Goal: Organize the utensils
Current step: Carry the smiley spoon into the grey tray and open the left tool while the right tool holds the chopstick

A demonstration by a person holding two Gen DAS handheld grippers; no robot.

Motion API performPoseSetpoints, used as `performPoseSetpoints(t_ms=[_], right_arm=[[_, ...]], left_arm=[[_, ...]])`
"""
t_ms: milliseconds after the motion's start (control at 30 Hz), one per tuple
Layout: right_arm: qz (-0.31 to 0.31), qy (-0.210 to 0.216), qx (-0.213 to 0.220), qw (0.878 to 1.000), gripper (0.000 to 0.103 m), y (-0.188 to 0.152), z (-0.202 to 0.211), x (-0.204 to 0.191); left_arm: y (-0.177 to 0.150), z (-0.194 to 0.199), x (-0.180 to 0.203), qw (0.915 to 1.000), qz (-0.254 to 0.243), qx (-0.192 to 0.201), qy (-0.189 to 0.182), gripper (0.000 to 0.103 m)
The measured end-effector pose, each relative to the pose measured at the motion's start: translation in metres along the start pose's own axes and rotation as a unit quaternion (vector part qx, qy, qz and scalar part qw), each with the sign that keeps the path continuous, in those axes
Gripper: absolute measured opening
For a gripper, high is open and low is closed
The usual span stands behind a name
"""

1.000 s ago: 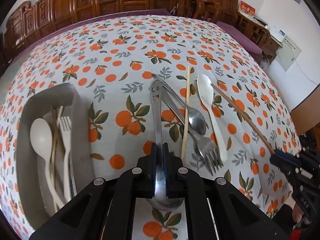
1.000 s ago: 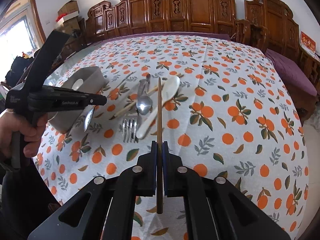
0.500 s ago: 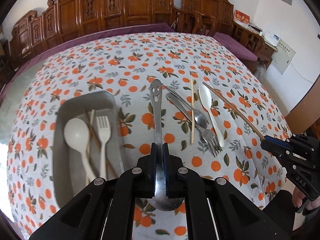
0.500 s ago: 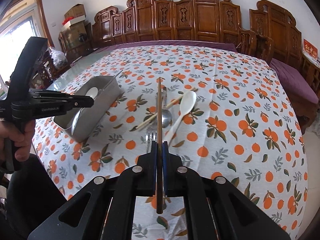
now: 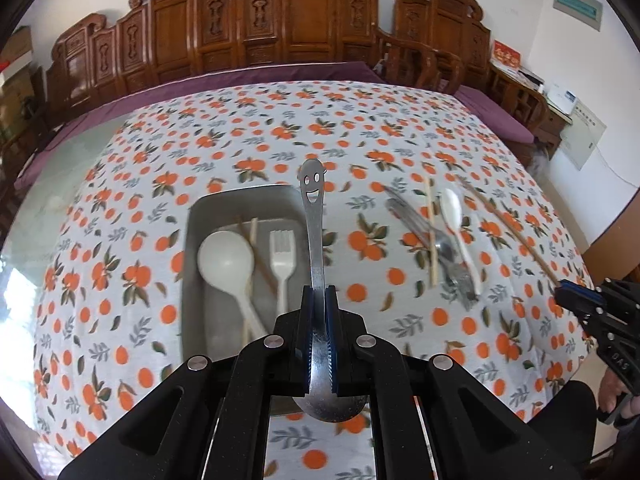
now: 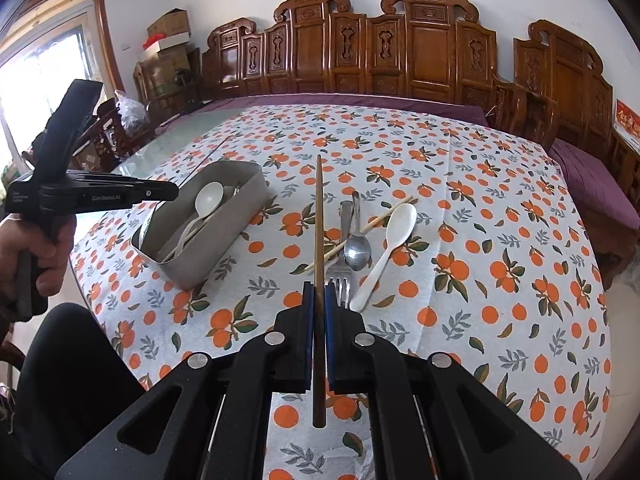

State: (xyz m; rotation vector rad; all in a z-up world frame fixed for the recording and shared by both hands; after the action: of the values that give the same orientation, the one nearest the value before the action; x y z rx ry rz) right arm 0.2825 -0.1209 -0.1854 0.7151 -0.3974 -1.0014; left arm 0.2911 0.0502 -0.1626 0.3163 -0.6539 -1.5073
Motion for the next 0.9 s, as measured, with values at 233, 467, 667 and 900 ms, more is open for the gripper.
performPoseSetpoints(t_ms=[233,467,667,900], right_arm=[[0.0,0.0,-0.002,1.0,0.006,-0.001,-0.002,0.0],[-0.002,0.0,-0.008,1.0,0.006,-0.005,-0.007,0.003],[-0.002,0.0,-0.014,1.0,0.006,-0.008,-0.012,0.003],[0.0,0.002,-0.014,1.0,0.006,-0.008,-0.012,0.001]], left_arm=[[-0.005,-0.02,-0.034,0.9992,0.017,-0.021,0.03,0.005],[-0.016,-0.044,-0.054,0.997,0.021,-0.052,0.053,0.005],[-0.023,-0.056,-0.058,0.9956,0.015,-0.069,0.061,0.005],[-0.025,-0.063,-0.057,0.9951,0.011,-0.078,0.06,0.005]])
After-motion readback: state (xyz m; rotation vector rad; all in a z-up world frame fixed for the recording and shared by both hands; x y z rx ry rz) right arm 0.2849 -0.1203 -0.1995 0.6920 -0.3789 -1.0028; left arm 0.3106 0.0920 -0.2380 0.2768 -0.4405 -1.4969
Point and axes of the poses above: each gripper's, at about its wrist camera, not at the fingertips, and z roughly against the way its jaws point, x to its right, y to its top, the point moved 5 cm from there along -z, roughly the way its jaws point, and after that the axes turned 10 degrees about -y, right-handed, at the moved point
